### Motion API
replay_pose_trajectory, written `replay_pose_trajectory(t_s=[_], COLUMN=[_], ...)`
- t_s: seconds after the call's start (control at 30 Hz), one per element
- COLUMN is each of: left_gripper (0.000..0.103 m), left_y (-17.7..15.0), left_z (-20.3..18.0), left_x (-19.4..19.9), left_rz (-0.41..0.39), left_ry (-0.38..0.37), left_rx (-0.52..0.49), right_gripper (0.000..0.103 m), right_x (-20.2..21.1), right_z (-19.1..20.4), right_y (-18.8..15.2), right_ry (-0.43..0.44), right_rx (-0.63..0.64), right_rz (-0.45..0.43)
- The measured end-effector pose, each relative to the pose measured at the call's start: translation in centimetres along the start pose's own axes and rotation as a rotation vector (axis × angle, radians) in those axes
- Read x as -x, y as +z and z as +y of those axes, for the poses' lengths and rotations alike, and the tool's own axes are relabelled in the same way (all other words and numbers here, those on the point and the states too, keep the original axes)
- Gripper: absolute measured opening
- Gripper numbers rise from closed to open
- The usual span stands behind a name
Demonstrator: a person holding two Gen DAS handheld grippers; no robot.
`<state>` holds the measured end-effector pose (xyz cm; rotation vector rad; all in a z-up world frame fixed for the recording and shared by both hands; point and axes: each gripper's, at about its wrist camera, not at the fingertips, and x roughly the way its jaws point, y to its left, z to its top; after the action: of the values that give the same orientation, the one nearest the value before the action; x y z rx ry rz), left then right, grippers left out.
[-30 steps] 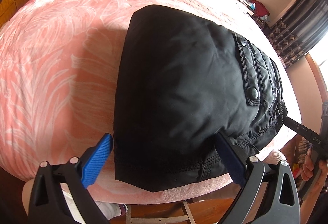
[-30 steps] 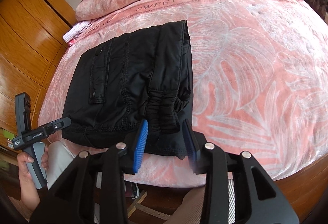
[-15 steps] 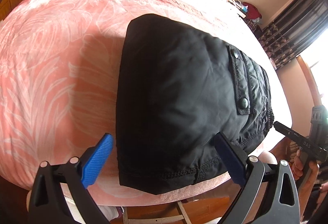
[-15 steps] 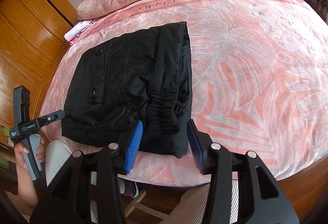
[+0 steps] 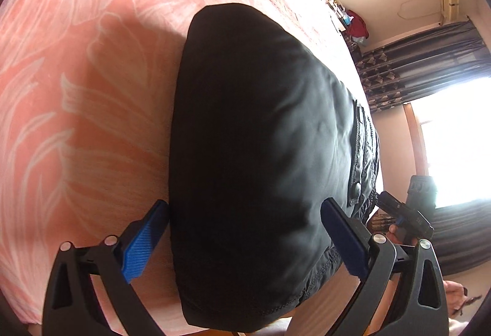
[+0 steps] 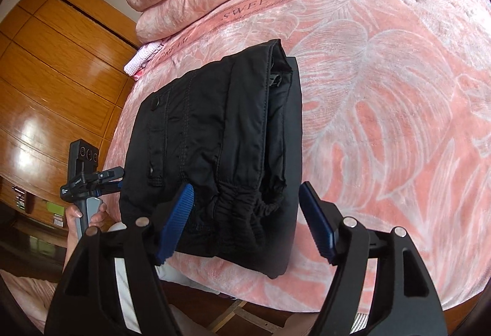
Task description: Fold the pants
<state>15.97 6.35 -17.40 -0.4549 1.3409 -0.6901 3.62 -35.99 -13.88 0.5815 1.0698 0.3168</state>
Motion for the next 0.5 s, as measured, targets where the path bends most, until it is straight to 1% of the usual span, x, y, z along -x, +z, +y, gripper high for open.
replay_pose_trajectory(t_s=[0.07,0.13,0.17,0.27,0.43,0.5], left_gripper=[0.099,0.099,0.099,0.099,0.099,0.099], left_y=[0.2,0.3,0.4,0.7,1.3,1.3], left_z=[0.5,0.8,0.9,0.9,0.6,0.7], left_x=[-0.7,-1.5,-1.8,-2.7,-3.8,-3.8], left_rz=[0.017,0.034,0.041,0.055,0.079,0.089], left_ry=[-0.017,-0.035,-0.052,-0.093,-0.118,-0.139], left_rx=[0.006,0.006,0.006,-0.001,-0.025,-0.028], right_gripper=[0.074,0.079,0.080,0.081,0.083,0.086], right_x=[-0.6,-1.1,-1.3,-1.8,-2.7,-2.9], right_z=[-0.4,-0.7,-0.9,-1.4,-2.9,-3.7], right_y=[0.0,0.0,-0.1,-0.3,-0.7,-0.8], right_ry=[0.014,0.056,0.062,0.064,0.142,0.176], right_rx=[0.000,-0.002,-0.005,0.005,-0.032,-0.056], right_rz=[0.016,0.028,0.032,0.043,0.063,0.071])
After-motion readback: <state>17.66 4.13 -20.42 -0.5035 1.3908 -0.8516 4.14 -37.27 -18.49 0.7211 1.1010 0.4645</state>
